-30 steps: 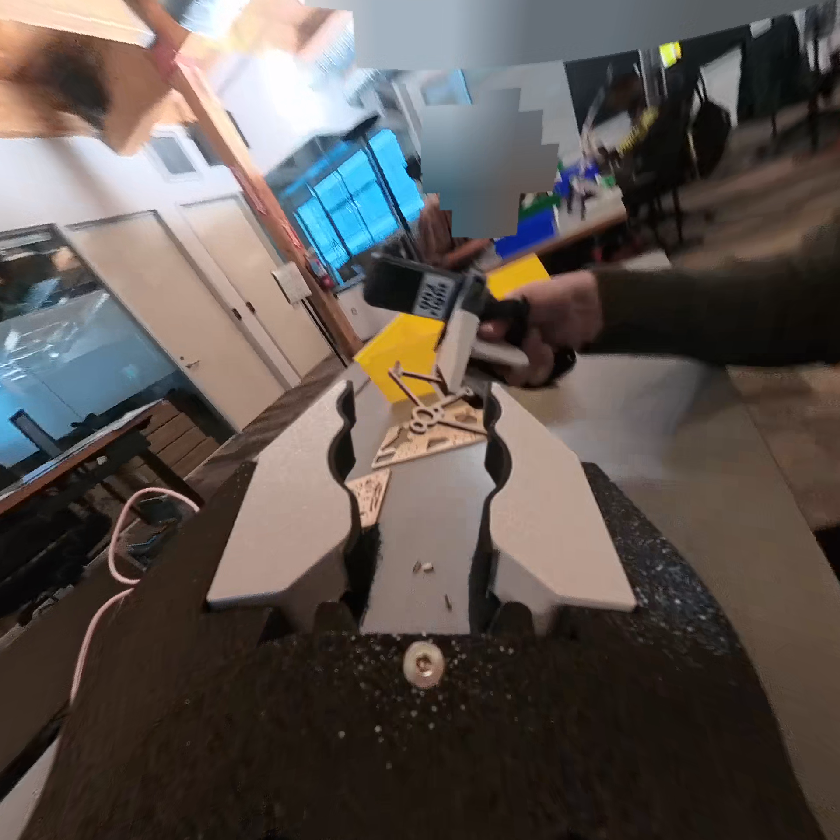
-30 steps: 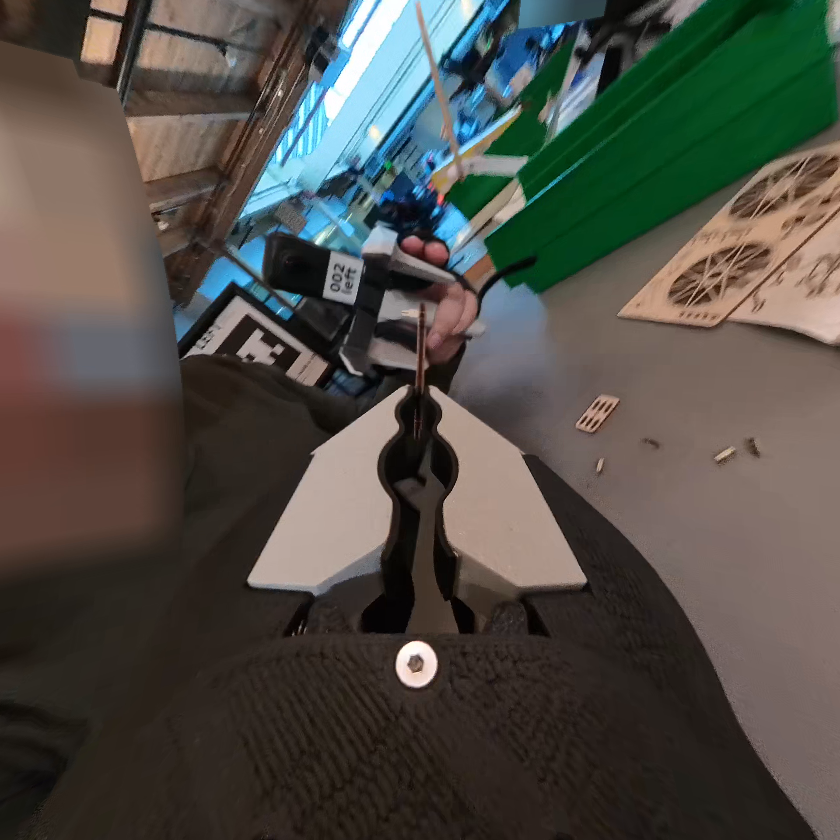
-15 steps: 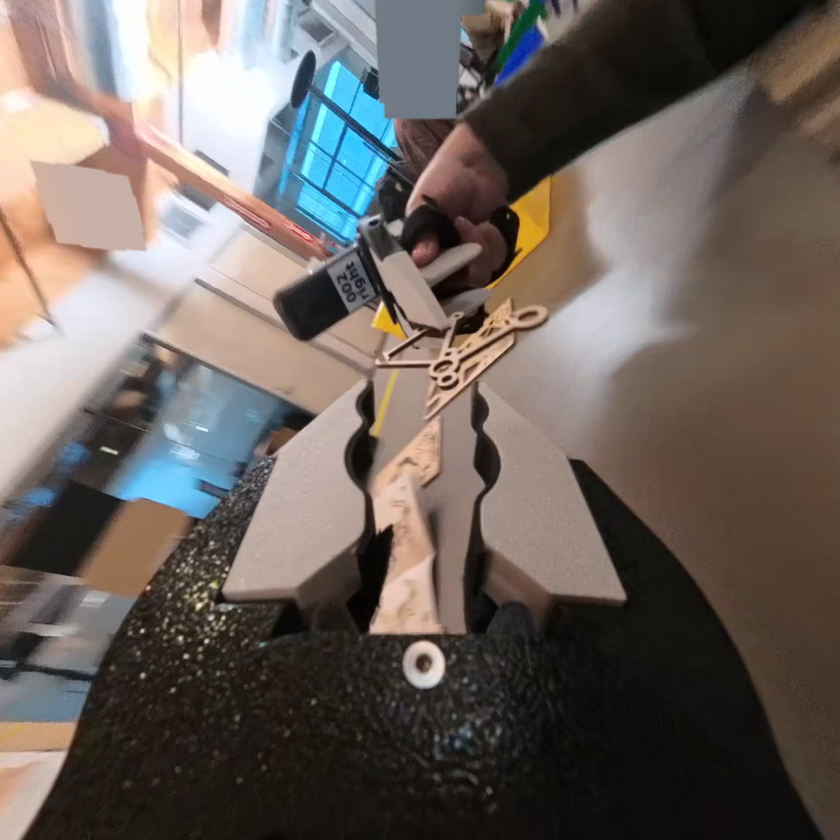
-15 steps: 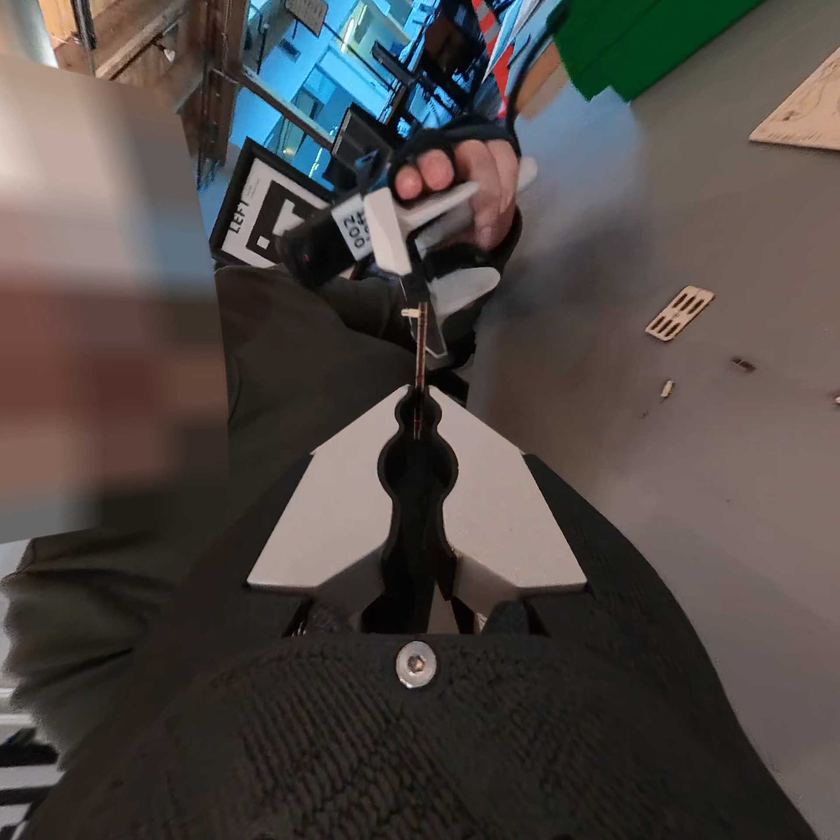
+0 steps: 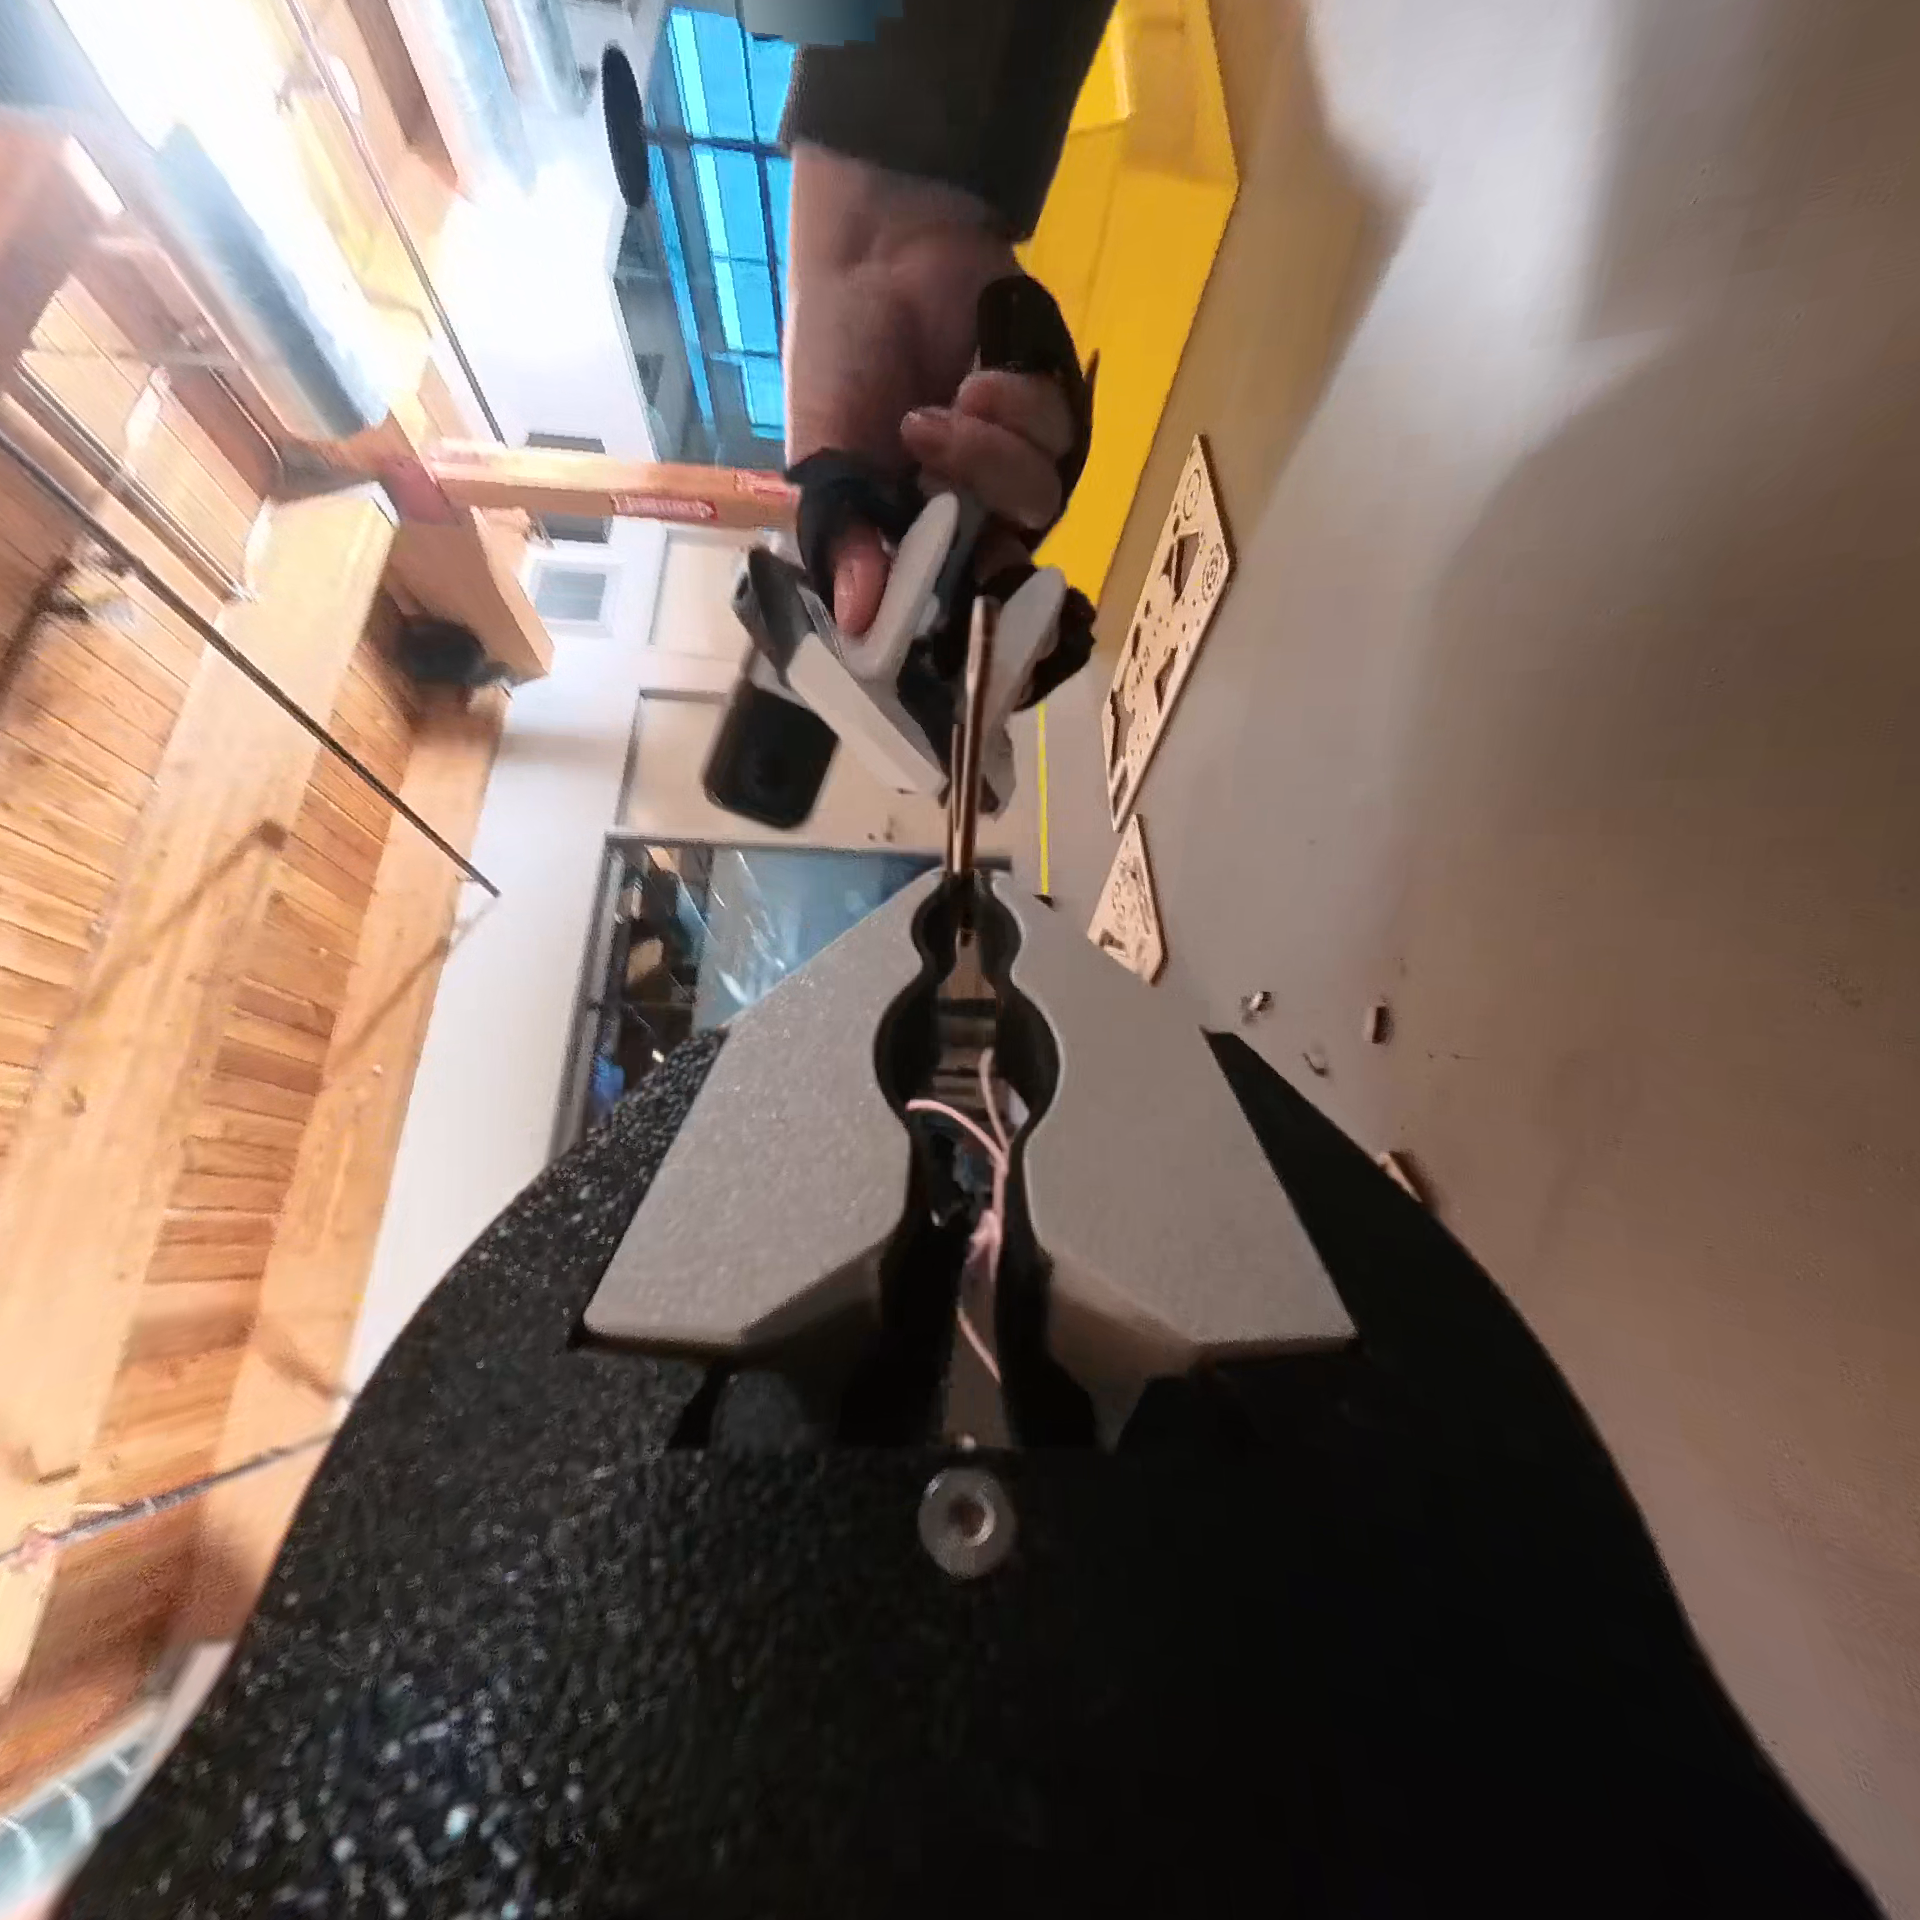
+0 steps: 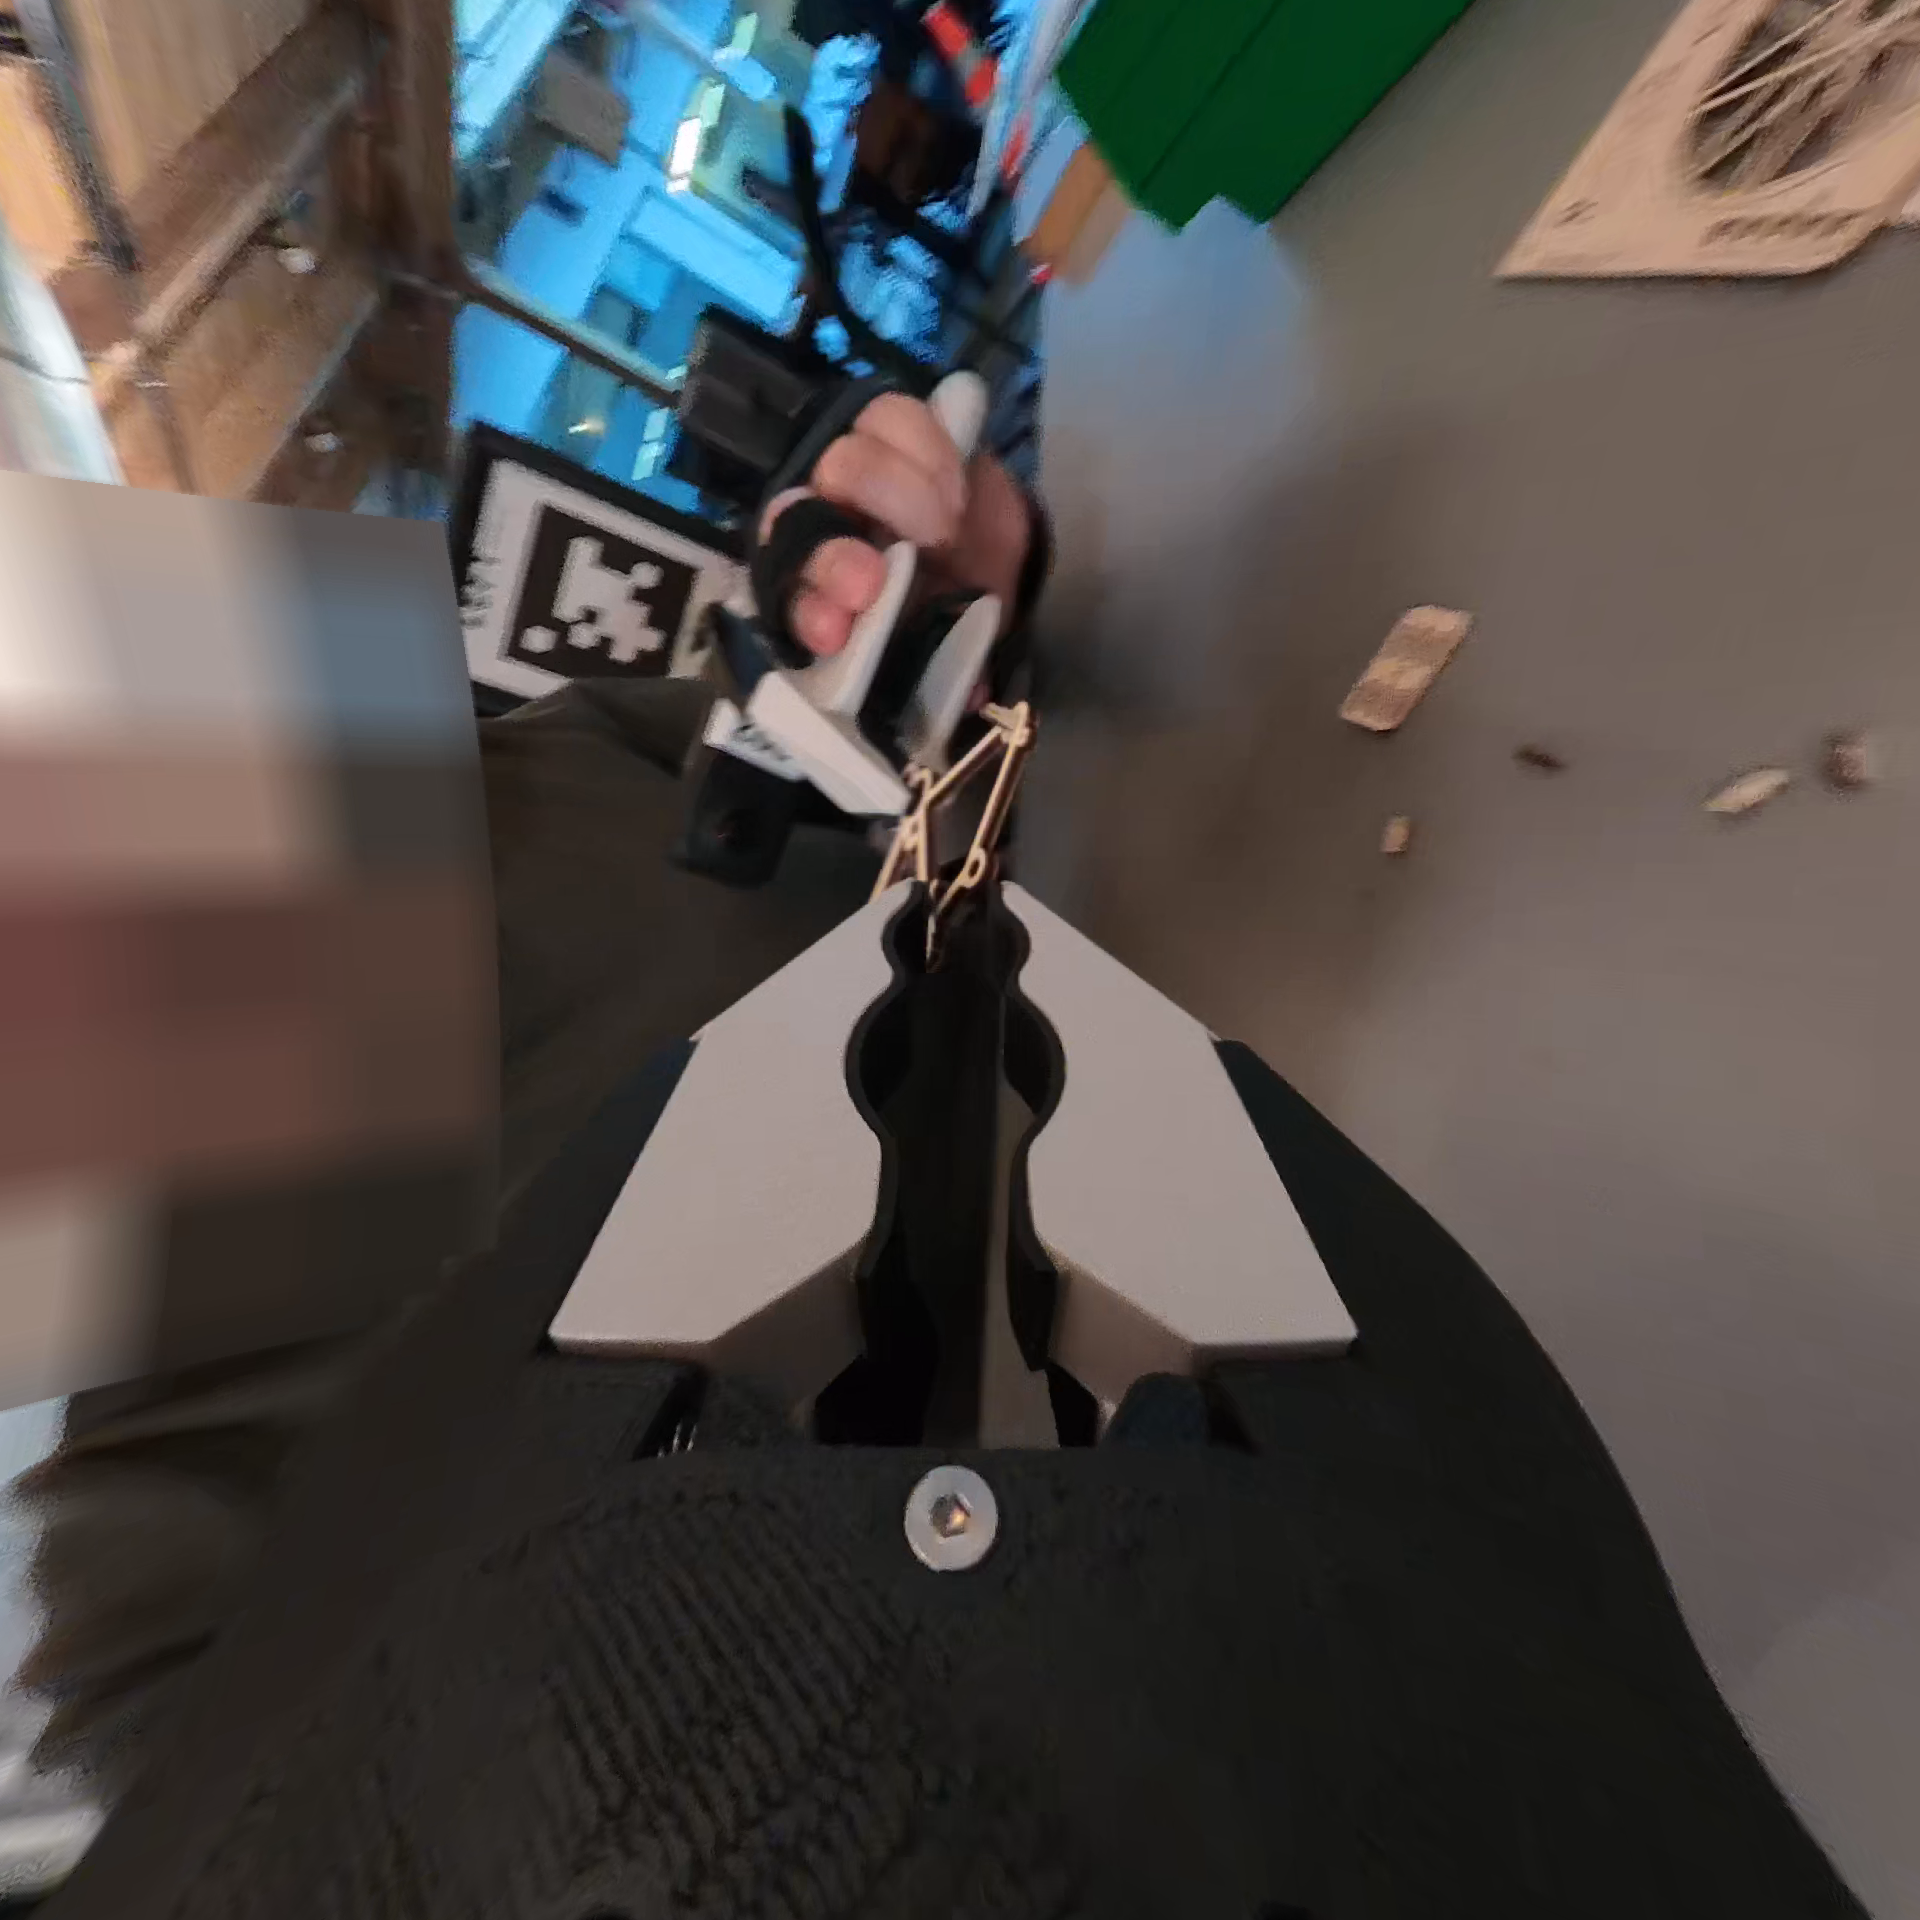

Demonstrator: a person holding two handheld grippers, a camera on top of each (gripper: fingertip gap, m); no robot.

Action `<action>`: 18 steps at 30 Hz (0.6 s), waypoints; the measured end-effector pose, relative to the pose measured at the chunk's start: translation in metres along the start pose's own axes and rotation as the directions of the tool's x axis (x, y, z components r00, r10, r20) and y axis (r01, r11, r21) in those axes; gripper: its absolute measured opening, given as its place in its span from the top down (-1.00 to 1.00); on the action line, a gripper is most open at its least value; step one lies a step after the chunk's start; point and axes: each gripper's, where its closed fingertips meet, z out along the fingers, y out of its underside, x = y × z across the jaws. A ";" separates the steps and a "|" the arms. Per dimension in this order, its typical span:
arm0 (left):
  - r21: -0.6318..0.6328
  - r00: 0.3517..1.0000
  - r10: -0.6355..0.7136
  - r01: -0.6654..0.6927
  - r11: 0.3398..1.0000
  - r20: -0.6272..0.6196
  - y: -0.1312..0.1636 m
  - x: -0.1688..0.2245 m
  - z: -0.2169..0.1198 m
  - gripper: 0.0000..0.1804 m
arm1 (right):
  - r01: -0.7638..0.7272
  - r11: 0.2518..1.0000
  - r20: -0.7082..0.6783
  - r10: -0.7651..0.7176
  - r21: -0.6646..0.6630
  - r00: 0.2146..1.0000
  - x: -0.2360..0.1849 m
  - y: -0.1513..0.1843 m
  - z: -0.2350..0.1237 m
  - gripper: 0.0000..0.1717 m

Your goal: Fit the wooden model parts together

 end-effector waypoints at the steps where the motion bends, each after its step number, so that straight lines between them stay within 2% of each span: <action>1: -0.025 0.999 -0.038 0.038 0.999 -0.015 0.002 0.003 0.001 1.00 | 0.024 0.999 -0.062 -0.023 0.026 0.998 0.007 -0.003 -0.004 0.88; 4: -0.127 0.982 -0.184 0.176 0.976 -0.051 0.008 0.016 0.008 1.00 | 0.142 0.975 -0.240 -0.098 0.173 0.966 0.021 -0.022 -0.029 0.72; 7: -0.262 0.937 -0.336 0.300 0.917 -0.101 0.008 0.039 0.019 1.00 | 0.326 0.895 -0.428 -0.177 0.305 0.886 0.030 -0.043 -0.060 0.62; 10: -0.365 0.886 -0.442 0.369 0.855 -0.141 0.003 0.059 0.027 1.00 | 0.487 0.807 -0.571 -0.237 0.335 0.786 0.035 -0.049 -0.077 0.60; 14: -0.488 0.867 -0.453 0.310 0.816 -0.206 0.004 0.082 0.034 1.00 | 0.618 0.715 -0.681 -0.275 0.327 0.679 0.035 -0.051 -0.090 0.59; 16: -0.512 0.849 -0.477 0.311 0.800 -0.228 0.001 0.090 0.036 0.99 | 0.651 0.694 -0.709 -0.290 0.307 0.643 0.035 -0.050 -0.094 0.59; 18: -0.523 0.799 -0.547 0.364 0.771 -0.249 -0.006 0.097 0.037 0.97 | 0.665 0.689 -0.720 -0.302 0.289 0.625 0.037 -0.047 -0.095 0.59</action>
